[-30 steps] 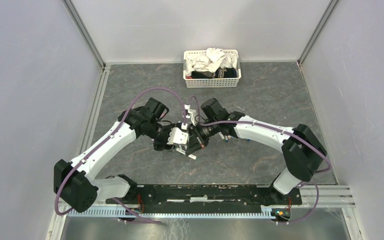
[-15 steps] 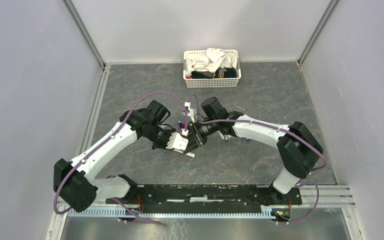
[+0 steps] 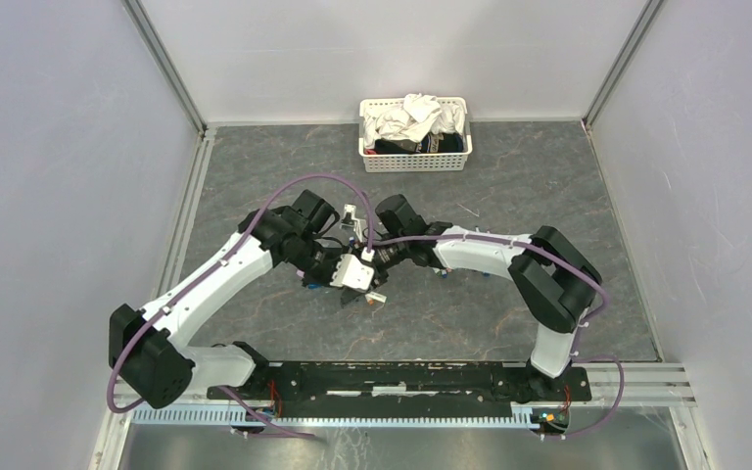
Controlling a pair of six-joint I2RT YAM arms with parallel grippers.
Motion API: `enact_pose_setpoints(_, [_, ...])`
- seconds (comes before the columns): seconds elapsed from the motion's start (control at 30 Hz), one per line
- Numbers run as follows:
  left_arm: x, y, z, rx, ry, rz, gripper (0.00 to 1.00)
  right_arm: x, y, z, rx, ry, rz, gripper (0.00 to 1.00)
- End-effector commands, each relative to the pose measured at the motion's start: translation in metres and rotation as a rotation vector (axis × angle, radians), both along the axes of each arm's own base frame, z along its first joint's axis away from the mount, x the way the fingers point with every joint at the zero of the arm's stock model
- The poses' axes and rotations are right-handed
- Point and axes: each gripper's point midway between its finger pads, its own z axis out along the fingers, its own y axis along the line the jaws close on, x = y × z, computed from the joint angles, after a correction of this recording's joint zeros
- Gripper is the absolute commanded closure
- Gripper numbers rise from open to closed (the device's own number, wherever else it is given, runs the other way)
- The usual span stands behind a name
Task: Open the pen caps
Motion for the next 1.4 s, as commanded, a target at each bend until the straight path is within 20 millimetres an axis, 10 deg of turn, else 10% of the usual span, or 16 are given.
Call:
enact_pose_setpoints(0.0, [0.007,-0.005,0.008,-0.007,-0.035,-0.027,0.98,0.009,0.019,0.031,0.103,-0.040,0.030,0.45])
enact_pose_setpoints(0.27, [0.014,0.001,0.007,0.045,-0.069,-0.047,0.98,0.007,0.003,0.015,0.042,-0.033,0.032,1.00])
enact_pose_setpoints(1.2, [0.070,0.068,-0.004,0.131,-0.116,0.069,0.98,0.000,-0.067,-0.008,-0.056,-0.089,-0.036,1.00])
enact_pose_setpoints(1.37, [0.076,0.070,-0.011,0.128,-0.109,0.101,0.98,0.025,-0.078,-0.012,-0.096,-0.132,-0.123,1.00])
